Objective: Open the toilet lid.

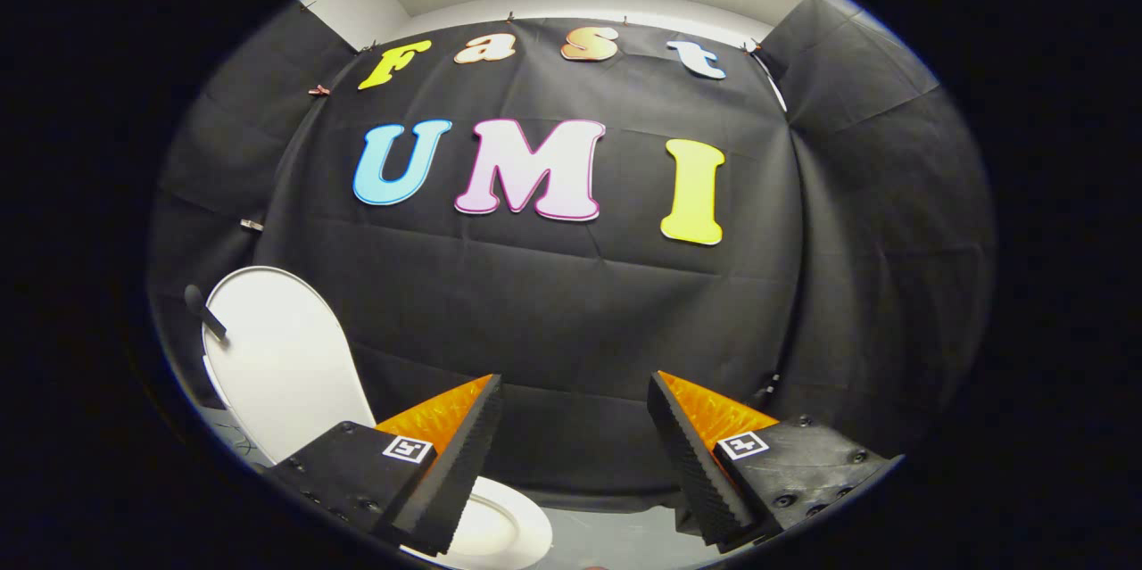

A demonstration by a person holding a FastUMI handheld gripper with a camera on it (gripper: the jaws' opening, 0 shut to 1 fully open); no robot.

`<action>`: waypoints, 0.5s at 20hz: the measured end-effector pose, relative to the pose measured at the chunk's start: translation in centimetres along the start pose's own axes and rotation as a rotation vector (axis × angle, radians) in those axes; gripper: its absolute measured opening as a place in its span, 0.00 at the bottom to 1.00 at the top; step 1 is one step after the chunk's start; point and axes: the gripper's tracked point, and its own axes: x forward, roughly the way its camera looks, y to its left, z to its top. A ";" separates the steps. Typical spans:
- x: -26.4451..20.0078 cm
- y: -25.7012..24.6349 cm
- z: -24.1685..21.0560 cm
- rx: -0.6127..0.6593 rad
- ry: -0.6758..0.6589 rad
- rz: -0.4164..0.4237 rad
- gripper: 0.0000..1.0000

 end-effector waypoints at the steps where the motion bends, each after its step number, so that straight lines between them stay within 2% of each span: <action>1: -0.4 -0.5 -0.5 -0.012 -0.009 -0.016 1.00; 4: -2.0 -1.2 -1.4 -0.013 -0.047 -0.034 1.00; 10: -4.0 -1.6 -5.7 0.026 0.005 -0.071 1.00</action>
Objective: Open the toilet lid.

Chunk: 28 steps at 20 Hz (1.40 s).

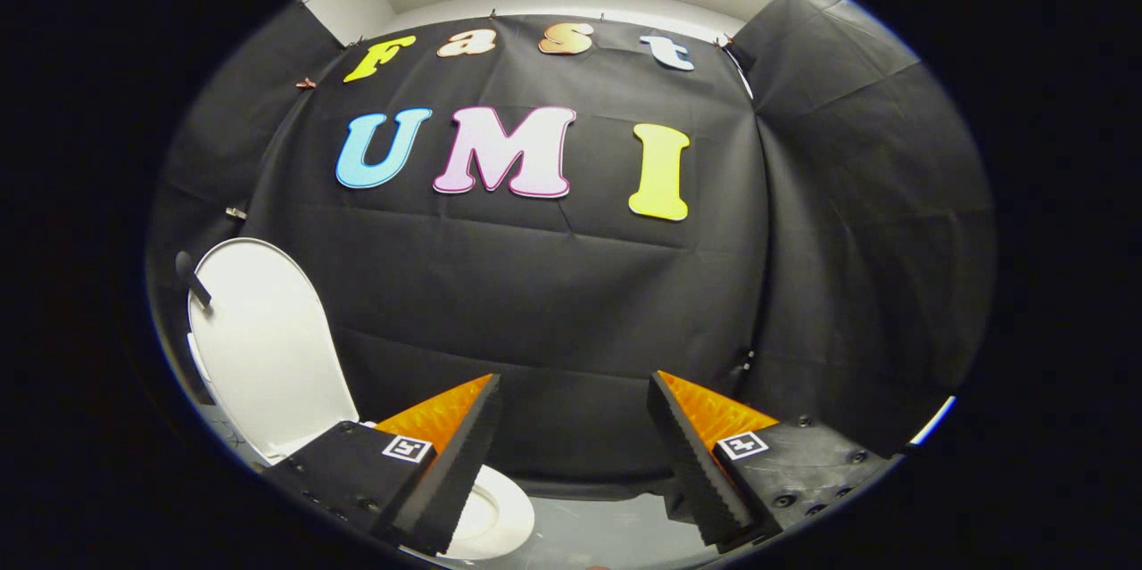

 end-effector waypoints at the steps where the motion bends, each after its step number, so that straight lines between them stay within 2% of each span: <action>1: -0.2 -0.2 -0.1 0.000 -0.005 -0.007 1.00; 5: -0.6 -0.4 -1.0 -0.038 -0.020 -0.020 1.00; 16: -1.0 2.3 -2.7 -0.026 0.012 0.027 1.00; 28: -1.4 2.7 -2.7 -0.011 0.022 0.042 0.99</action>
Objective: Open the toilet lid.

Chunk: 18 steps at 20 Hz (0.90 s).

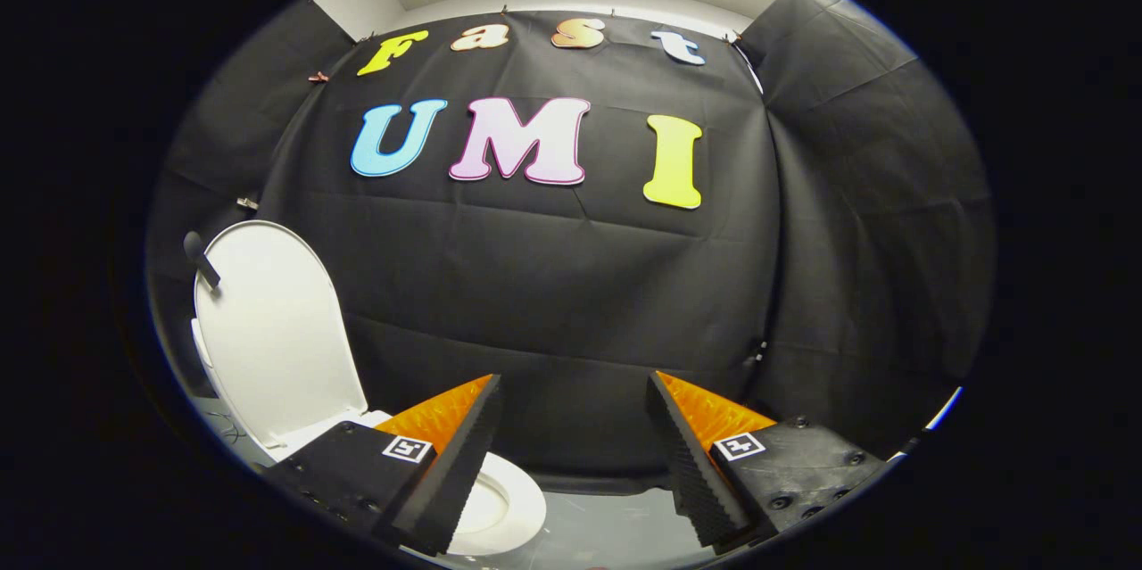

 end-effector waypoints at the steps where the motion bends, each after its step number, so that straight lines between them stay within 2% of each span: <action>1: 0.0 0.1 0.0 -0.002 -0.001 0.002 0.99; 18: -0.3 0.9 -0.8 -0.013 0.027 0.026 0.99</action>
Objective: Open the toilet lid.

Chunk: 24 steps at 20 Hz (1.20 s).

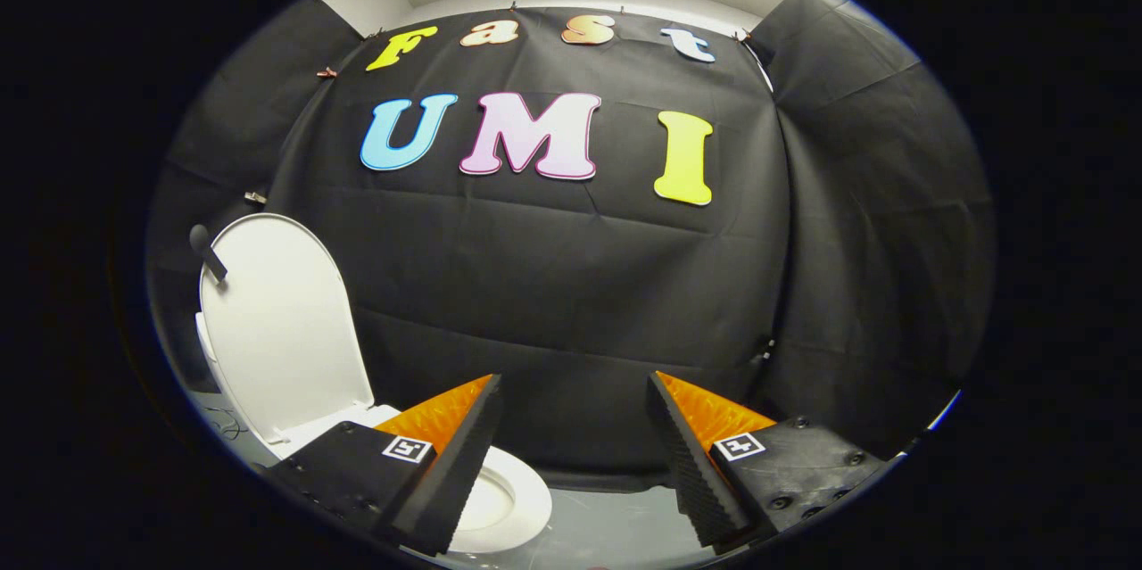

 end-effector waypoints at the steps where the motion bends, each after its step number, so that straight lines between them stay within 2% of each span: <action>1: 0.0 0.0 0.0 -0.002 0.001 0.002 0.99; 24: 0.0 1.0 -0.6 0.009 0.023 0.036 0.99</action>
